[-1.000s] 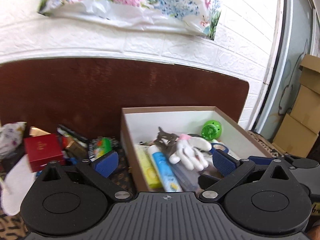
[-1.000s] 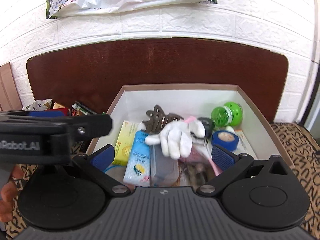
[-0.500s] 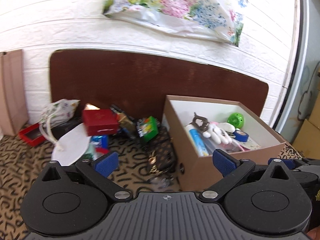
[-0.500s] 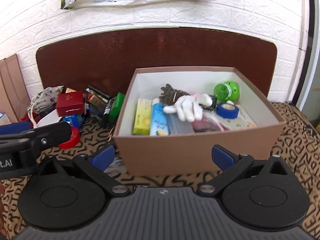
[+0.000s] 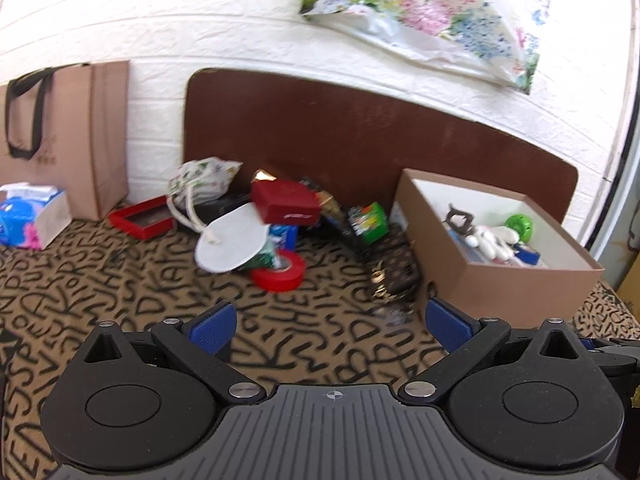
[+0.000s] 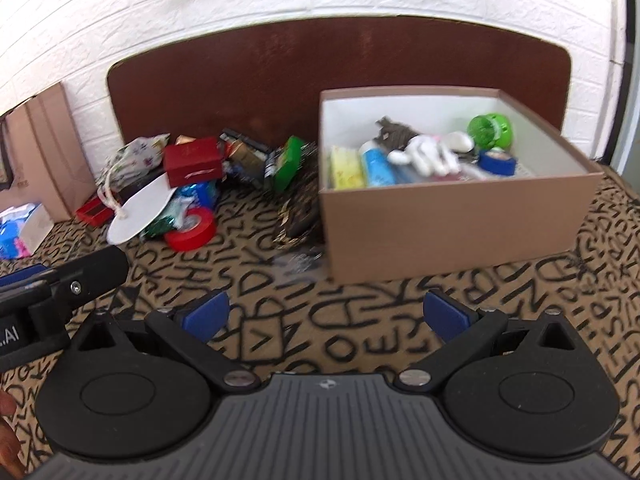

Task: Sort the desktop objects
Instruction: 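Withdraw the left gripper from the box back over the table, then reach the left gripper to the red jewelry box and grasp it, then carry the red jewelry box with the left gripper over the cardboard box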

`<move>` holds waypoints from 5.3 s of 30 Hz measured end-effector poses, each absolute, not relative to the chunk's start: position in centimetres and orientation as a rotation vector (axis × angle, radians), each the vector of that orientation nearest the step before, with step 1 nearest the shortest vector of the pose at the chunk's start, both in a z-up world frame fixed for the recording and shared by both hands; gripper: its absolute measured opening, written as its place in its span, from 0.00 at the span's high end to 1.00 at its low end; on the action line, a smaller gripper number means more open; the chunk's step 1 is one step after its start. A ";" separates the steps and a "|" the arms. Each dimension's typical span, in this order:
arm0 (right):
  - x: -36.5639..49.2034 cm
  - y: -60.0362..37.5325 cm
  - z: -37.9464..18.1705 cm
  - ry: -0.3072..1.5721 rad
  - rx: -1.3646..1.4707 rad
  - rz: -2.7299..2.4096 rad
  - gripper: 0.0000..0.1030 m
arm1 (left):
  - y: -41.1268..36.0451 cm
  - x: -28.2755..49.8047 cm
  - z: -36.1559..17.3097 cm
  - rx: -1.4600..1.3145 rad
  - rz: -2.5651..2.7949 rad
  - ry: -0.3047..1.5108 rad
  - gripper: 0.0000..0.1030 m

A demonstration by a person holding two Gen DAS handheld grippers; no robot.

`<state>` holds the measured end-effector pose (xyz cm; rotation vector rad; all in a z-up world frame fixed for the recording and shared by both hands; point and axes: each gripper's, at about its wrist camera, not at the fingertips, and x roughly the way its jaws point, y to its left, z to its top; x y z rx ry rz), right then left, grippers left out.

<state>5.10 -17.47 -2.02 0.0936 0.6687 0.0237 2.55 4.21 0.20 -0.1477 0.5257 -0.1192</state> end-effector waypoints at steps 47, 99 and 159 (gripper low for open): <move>18.0 -9.0 -3.3 0.483 -0.019 0.434 0.05 | 11.3 18.8 0.2 -0.256 -0.214 0.575 0.12; 25.1 -7.3 -4.6 0.560 0.074 0.480 0.18 | 9.1 24.7 -0.6 -0.318 -0.235 0.733 0.34; 14.9 -39.8 -0.5 0.387 0.178 0.055 0.18 | -25.7 21.1 2.1 -0.191 -0.679 0.645 0.26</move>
